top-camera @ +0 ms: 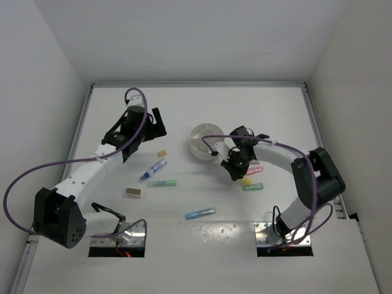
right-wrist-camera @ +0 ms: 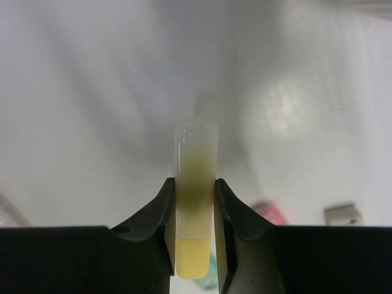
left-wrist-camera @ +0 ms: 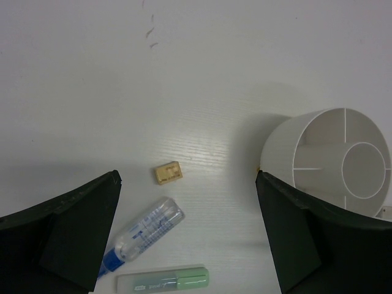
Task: Sort the stationery into containers
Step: Pick up the stationery from the center of the board.
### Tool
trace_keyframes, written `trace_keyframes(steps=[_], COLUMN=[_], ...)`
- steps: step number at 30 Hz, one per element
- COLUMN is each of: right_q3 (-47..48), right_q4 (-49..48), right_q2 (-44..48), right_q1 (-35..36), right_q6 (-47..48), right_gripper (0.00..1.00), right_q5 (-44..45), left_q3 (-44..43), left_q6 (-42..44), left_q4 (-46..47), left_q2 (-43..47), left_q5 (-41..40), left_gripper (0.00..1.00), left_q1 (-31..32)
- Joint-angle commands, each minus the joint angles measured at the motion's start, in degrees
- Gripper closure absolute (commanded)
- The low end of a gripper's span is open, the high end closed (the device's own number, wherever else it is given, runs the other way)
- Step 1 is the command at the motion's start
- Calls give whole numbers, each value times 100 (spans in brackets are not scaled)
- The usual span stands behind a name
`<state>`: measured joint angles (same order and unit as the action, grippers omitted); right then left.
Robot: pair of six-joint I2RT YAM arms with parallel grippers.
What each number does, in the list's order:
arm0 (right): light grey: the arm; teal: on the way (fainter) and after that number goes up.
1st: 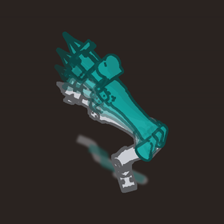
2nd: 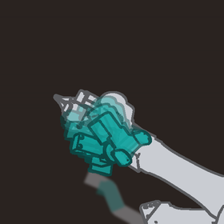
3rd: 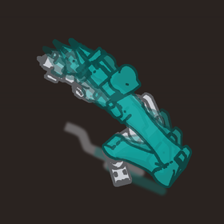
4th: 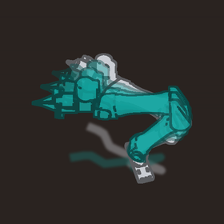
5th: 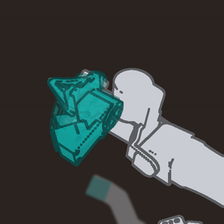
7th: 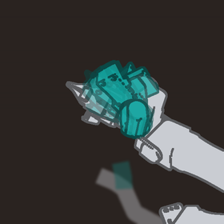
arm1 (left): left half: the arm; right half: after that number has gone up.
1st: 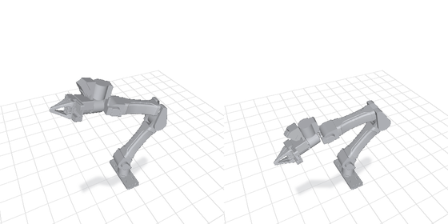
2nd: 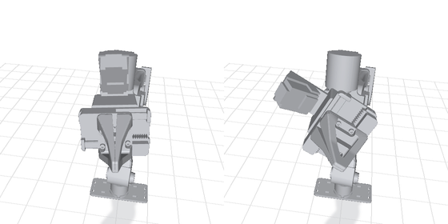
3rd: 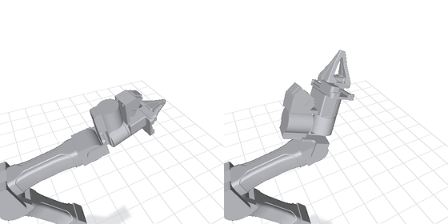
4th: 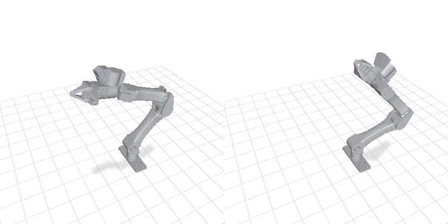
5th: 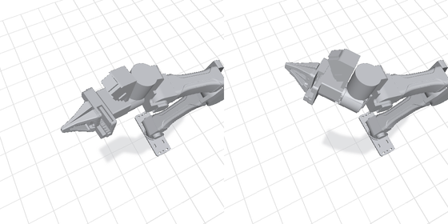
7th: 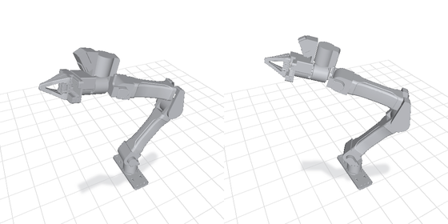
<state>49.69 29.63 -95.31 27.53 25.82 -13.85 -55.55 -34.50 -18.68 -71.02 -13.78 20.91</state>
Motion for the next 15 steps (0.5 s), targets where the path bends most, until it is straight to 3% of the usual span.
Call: trace_keyframes(steps=[1,2,5,7,8,10,12,15], right_q3=[409,688,1095,973,859,413,69,-276], right_q4=[1113,1559,1370,382,-710,-1867,-3419,-4567], right_q2=[1047,1302,2172,2612,2683,2684,2684,2465], right_q1=[-46,-46,-46,-46,-46,-46,-46,-46], right_q6=[694,1035,864,87,-320,-1677,-2369,-3169], right_gripper=[99,99,100,100,100,100,100,100], right_q5=[-1335,-1592,-2156,-2245,-2089,-1300,-221,730], left_q3=[-105,-105,-105,-105,-105,-105,-105,-105], left_q6=[84,84,84,136,137,137,137,137], left_q4=[57,57,57,57,57,57,57,57], left_q2=[141,141,89,89,28,27,27,27], left_q5=[25,77,77,77,77,77,25,-28], left_gripper=[2,2,2,2,2,2,2,2], left_q1=[-52,-52,-52,-52,-52,-52,-52,-52])
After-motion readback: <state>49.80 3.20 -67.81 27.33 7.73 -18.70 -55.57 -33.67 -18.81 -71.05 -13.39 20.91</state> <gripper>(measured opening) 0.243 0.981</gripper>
